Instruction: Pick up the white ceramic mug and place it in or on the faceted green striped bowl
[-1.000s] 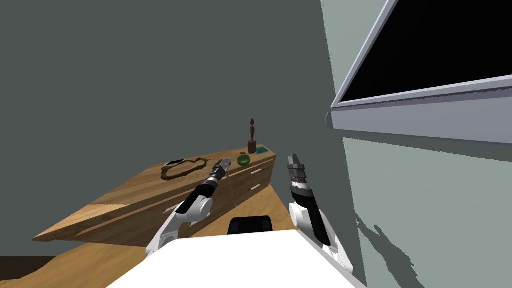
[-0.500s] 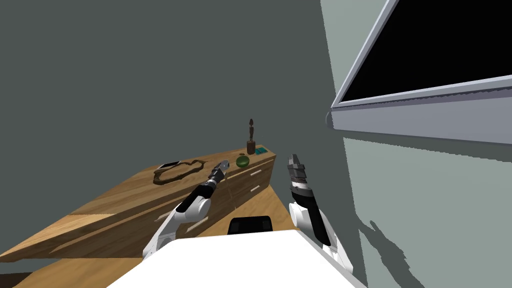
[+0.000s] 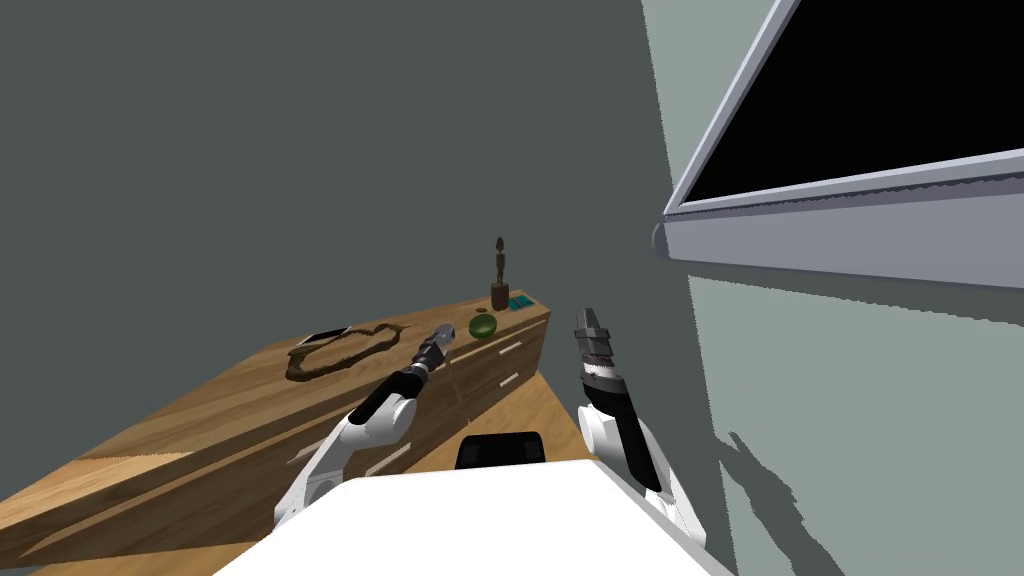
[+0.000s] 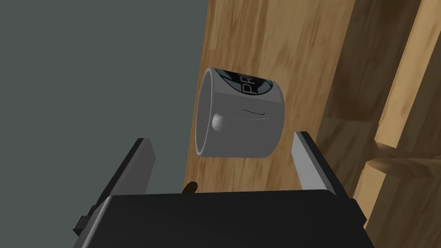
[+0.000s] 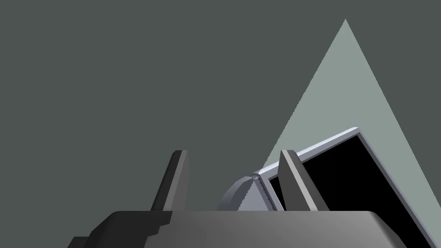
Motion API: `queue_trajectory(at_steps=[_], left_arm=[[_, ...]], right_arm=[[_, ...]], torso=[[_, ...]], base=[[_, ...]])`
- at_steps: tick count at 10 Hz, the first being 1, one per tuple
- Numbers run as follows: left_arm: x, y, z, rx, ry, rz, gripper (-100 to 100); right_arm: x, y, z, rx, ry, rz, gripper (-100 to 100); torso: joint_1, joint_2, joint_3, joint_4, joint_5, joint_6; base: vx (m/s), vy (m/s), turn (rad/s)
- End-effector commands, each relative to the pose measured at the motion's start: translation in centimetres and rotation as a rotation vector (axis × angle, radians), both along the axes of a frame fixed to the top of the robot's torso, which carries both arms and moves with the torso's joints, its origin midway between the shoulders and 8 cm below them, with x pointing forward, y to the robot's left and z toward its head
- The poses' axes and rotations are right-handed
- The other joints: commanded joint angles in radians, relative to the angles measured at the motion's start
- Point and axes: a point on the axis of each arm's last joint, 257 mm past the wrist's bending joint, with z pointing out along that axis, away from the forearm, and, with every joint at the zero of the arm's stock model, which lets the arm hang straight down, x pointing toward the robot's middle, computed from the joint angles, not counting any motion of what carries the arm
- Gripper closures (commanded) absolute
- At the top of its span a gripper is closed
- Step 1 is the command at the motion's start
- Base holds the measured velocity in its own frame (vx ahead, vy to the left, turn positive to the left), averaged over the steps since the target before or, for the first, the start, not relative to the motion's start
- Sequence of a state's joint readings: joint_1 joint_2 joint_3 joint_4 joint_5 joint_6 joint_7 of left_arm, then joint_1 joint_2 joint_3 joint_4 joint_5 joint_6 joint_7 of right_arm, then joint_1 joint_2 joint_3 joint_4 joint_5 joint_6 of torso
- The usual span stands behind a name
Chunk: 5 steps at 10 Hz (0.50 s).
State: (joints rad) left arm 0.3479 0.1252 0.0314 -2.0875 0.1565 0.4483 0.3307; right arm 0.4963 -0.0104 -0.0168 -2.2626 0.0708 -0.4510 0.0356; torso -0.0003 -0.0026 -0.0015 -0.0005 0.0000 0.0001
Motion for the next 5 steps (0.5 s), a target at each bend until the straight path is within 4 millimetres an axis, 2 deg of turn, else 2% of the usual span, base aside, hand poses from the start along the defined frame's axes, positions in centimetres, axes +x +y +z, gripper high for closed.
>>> queue_trajectory(at_steps=[1,3,4,5], left_arm=[[-0.47,0.90,-1.25,-0.002,0.045,0.017,-100],[-0.82,1.60,-2.08,0.000,0.075,0.028,-100],[-0.68,1.38,-1.79,0.000,0.062,0.024,-100],[-0.71,1.43,-1.88,-0.001,0.066,0.025,0]], right_arm=[[0.00,0.00,0.00,0.000,0.000,0.000,0],[0.00,0.00,0.00,0.000,0.000,0.000,0],[0.00,0.00,0.00,0.000,0.000,0.000,0],[0.00,0.00,0.00,0.000,0.000,0.000,0]], torso=[[0.000,0.000,0.000,0.000,0.000,0.000],[0.000,0.000,0.000,0.000,0.000,0.000],[0.000,0.000,0.000,0.000,0.000,0.000],[0.000,0.001,0.001,0.000,0.000,0.000]], base=[[0.049,0.005,-0.058],[0.039,0.006,-0.034],[0.018,0.001,-0.003],[0.000,0.000,0.000]])
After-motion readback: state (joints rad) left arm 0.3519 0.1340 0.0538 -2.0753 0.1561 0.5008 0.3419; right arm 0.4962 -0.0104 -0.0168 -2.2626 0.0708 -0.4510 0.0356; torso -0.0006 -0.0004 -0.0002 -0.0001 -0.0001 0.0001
